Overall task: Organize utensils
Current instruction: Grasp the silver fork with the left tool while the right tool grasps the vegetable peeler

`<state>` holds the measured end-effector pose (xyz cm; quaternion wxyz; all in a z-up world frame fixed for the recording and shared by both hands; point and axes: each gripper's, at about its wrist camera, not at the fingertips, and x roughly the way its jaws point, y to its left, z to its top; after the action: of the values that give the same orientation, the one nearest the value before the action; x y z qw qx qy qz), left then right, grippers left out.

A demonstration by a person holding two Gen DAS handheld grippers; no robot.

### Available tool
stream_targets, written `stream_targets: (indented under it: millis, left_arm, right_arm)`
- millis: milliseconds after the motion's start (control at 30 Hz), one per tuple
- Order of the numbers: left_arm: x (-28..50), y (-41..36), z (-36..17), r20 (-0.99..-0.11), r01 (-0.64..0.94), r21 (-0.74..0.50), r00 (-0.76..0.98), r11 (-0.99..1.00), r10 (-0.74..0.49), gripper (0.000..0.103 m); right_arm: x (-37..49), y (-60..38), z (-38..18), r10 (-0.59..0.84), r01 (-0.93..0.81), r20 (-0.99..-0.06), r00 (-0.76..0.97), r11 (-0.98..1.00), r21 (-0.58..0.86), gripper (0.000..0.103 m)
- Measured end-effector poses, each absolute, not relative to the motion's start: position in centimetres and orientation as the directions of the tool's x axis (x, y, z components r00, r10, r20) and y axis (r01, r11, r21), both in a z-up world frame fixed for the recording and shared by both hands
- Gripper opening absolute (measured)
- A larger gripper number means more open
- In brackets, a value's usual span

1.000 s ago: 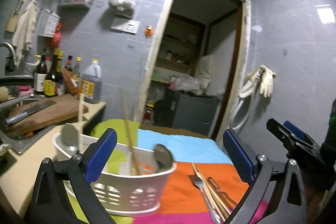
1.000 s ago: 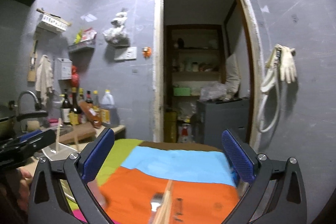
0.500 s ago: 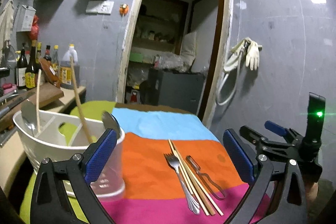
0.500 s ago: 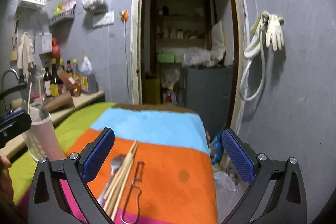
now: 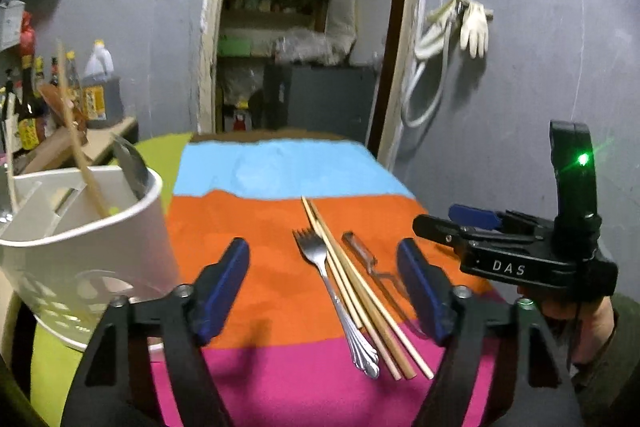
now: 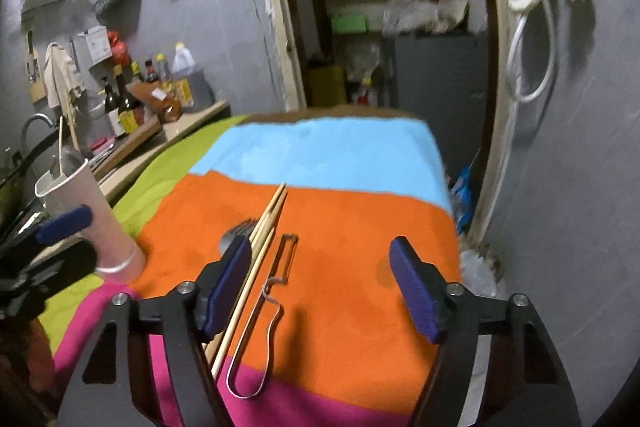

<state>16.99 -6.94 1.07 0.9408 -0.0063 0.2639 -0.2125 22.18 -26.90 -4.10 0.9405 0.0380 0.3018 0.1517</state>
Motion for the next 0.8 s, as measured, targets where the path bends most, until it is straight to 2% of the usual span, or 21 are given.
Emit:
stream_targets:
  millis: [133, 200, 333, 533, 800]
  left_arm:
    - [19.3, -7.7, -0.5, -0.582, 0.409, -0.145, 0.701, 0.901, -0.412, 0.042]
    - [20.4, -7.9, -1.4, -0.614, 0.407, -0.161, 0.672, 0.899, -0.414, 0.037]
    - [21.9, -8.0, -2.5, -0.647, 0.393, -0.186, 0.641, 0.901, -0.413, 0.028]
    - [24.7, -8.0, -3.5, -0.685, 0.368, -0.238, 0.593, 0.899, -0.424, 0.02]
    - [27.4, -7.8, -4.0, -0.711, 0.356, -0.316, 0.525, 0.879, -0.468, 0.017]
  right_arm:
    - [23.3, -26.5, -5.3, 0.348, -0.287, -0.601, 0.719, 0.937, 0.199, 0.057]
    - [24.0, -26.4, -5.9, 0.36, -0.293, -0.627, 0.691, 0.932, 0.212, 0.05]
    - [25.3, -26.0, -7.1, 0.395, -0.305, -0.675, 0.623, 0.917, 0.256, 0.044]
    - [26.6, -25.3, -7.8, 0.424, -0.324, -0.716, 0.555, 0.903, 0.283, 0.037]
    - [28.0, -24.2, -8.2, 0.398, -0.335, -0.75, 0.528, 0.909, 0.247, 0.032]
